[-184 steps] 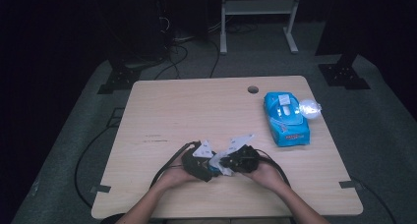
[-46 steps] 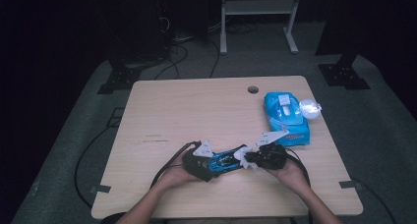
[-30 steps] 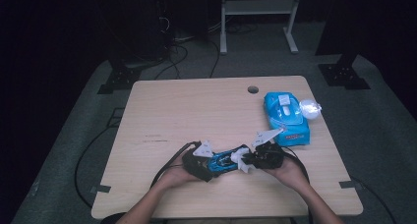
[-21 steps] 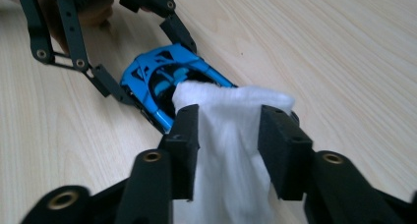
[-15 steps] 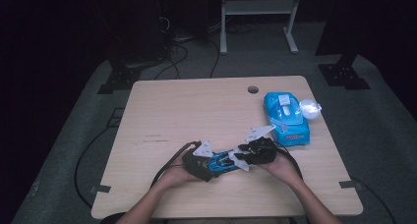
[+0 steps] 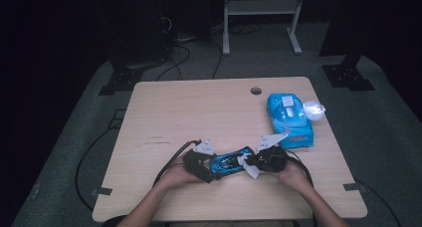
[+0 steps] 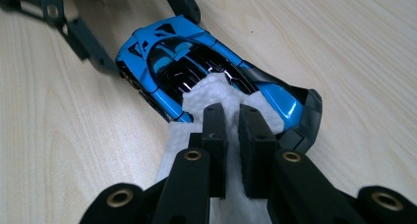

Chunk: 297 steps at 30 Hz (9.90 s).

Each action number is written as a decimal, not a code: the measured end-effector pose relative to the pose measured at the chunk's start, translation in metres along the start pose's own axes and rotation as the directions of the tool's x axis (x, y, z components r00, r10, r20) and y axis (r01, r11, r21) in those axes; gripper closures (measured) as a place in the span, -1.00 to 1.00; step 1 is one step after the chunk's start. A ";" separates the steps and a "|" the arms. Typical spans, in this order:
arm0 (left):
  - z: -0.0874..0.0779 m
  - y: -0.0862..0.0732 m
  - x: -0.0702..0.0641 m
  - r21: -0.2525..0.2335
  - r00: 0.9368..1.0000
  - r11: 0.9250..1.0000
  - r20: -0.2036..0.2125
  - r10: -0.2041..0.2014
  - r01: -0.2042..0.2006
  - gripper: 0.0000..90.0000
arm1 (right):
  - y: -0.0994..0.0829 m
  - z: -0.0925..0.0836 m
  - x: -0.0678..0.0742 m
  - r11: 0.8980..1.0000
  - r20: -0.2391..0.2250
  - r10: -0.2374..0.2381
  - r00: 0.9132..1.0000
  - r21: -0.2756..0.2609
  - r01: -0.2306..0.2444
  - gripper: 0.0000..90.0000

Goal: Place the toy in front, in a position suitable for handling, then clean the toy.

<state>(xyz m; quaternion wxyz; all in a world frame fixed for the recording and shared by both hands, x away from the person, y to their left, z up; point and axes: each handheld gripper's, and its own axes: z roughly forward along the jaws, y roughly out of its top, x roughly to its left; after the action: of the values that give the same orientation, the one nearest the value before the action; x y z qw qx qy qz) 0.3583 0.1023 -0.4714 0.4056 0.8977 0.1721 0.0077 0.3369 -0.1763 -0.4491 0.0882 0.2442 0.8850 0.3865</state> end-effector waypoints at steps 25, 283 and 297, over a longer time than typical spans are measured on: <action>0.007 0.000 0.009 -0.065 0.981 0.981 0.077 -0.178 0.183 -0.46 | -0.013 -0.008 0.016 0.994 0.023 -0.105 0.994 -0.031 0.105 0.85; -0.017 0.006 0.025 -0.208 0.990 0.973 -0.116 0.075 -0.099 0.13 | 0.028 0.004 -0.035 0.957 0.126 0.181 0.975 -0.250 -0.146 0.85; -0.017 0.008 0.028 -0.237 0.998 0.971 -0.048 -0.044 0.031 -0.08 | 0.017 -0.002 -0.021 0.965 0.149 0.079 0.986 -0.259 -0.038 0.84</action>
<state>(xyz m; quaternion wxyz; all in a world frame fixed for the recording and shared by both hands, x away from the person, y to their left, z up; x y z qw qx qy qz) 0.3844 0.1180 -0.4574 0.5050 0.8390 0.1977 0.0443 0.3599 -0.1784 -0.4363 0.1772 0.2867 0.8105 0.4790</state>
